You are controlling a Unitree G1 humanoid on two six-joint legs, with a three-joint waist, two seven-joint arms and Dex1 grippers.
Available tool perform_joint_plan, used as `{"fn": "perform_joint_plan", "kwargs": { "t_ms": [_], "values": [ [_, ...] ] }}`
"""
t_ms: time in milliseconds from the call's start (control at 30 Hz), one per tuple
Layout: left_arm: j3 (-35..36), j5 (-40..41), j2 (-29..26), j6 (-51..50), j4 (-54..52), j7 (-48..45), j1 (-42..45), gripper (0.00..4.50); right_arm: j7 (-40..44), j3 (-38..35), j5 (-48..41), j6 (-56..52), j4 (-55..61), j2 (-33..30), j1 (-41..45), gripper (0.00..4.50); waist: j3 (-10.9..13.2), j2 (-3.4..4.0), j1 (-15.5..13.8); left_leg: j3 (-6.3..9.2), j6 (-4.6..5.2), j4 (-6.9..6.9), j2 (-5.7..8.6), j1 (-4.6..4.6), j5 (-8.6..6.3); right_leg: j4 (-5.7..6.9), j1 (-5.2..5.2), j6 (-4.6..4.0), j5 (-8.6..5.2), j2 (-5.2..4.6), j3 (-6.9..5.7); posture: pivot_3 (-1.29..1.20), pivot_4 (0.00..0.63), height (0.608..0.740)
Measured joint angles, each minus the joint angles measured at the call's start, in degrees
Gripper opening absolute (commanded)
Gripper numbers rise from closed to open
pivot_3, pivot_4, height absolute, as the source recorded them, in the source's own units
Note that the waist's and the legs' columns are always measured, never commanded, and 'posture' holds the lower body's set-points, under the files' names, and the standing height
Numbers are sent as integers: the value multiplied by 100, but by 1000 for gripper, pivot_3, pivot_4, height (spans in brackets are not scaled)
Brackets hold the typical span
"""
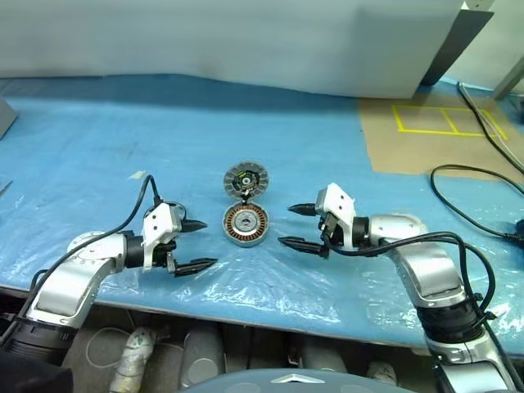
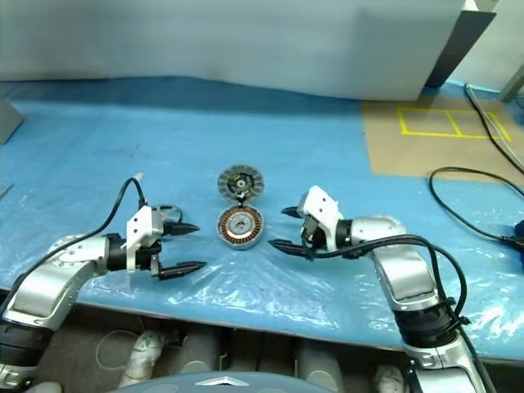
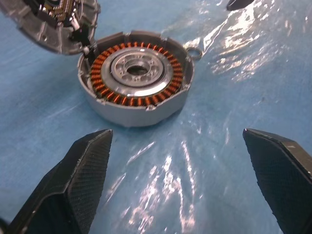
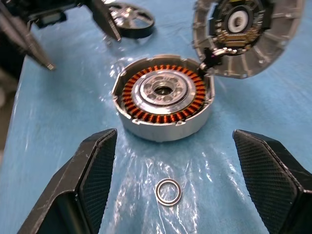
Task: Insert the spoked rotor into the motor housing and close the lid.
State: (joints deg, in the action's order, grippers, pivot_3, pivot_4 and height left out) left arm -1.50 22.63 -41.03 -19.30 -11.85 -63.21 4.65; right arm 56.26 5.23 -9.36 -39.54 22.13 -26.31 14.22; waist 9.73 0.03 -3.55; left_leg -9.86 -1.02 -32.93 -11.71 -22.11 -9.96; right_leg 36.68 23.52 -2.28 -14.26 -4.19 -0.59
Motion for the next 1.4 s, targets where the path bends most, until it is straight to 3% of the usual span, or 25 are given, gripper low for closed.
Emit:
{"fn": "perform_joint_plan", "kwargs": {
  "t_ms": [100,700,800,1067,1400],
  "values": [
    [-48,14,6,-122,5,-8,110,4500,-327,64,-106,-117,14,136,-74,3978,0,-1,-39,-8,-1,22,4,37,0,-6,-26,43,-25,-2,7,0,150,740],
    [-59,-47,-13,-171,69,-126,438,4500,-456,1217,454,1190,-1020,-575,-106,3978,-1,-2,-38,-19,-26,76,5,16,13,-96,-30,12,-5,0,-3,0,150,740],
    [-70,-59,-13,-171,69,-125,424,4500,-466,1290,541,1282,-1035,-599,-103,3327,-1,-2,-37,-19,-26,76,5,30,13,-94,-42,13,-6,0,-3,0,150,740],
    [-114,-135,-8,-124,77,-111,421,4500,-485,1357,597,1209,-1035,-598,-25,596,-1,-2,-39,-19,-26,75,6,37,13,-96,-53,12,-6,0,-2,0,150,740],
    [-138,-139,-7,-110,165,-150,425,4500,-474,1066,187,552,-787,-710,-41,577,-1,-2,-45,-19,-25,74,6,37,12,-94,-53,12,-5,0,-2,0,150,740]
  ]
}}
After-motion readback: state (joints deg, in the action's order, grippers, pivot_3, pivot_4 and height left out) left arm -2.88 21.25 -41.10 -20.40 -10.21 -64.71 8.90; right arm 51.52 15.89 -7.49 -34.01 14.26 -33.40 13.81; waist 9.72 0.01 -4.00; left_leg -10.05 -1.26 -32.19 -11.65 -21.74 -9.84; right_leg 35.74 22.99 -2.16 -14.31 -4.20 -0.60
